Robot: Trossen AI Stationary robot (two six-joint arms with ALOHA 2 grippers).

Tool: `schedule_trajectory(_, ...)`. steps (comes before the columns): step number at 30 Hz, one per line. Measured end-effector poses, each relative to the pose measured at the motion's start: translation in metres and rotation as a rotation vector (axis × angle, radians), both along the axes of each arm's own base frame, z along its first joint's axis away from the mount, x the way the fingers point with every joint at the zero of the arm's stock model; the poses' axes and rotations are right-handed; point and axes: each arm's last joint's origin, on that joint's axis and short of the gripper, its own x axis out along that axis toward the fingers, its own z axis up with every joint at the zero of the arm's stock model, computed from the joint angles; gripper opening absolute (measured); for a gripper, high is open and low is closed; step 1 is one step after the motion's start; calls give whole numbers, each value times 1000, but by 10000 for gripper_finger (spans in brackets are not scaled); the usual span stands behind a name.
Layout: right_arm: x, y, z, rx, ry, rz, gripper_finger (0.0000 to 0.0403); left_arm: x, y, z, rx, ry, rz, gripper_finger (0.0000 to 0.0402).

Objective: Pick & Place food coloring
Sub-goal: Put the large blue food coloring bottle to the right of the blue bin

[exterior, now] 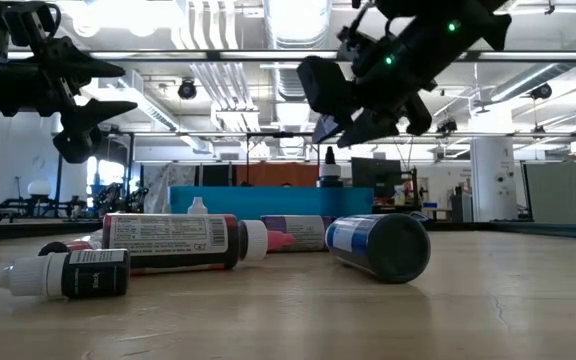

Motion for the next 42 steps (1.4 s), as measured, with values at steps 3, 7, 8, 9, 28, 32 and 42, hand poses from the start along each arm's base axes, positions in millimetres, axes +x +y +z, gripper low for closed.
schedule_trajectory(3,3,1,5,-14,13,12,209,0,0,0,0,0,0,179)
schedule_trajectory(7,5,1,16,-27,29,4,218,0,0,0,0,0,0,179)
schedule_trajectory(8,5,1,22,-37,23,-6,221,0,0,0,0,0,0,179)
schedule_trajectory(9,5,0,28,-47,16,-17,224,0,0,0,-2,0,0,179)
schedule_trajectory(28,-73,-23,86,536,266,51,224,-1,5,8,-514,-162,138,179)
schedule_trajectory(32,-78,-15,68,708,266,58,224,1,1,7,-503,-109,3,178)
schedule_trajectory(42,-80,6,38,820,345,85,224,1,-4,28,-246,187,-125,178)
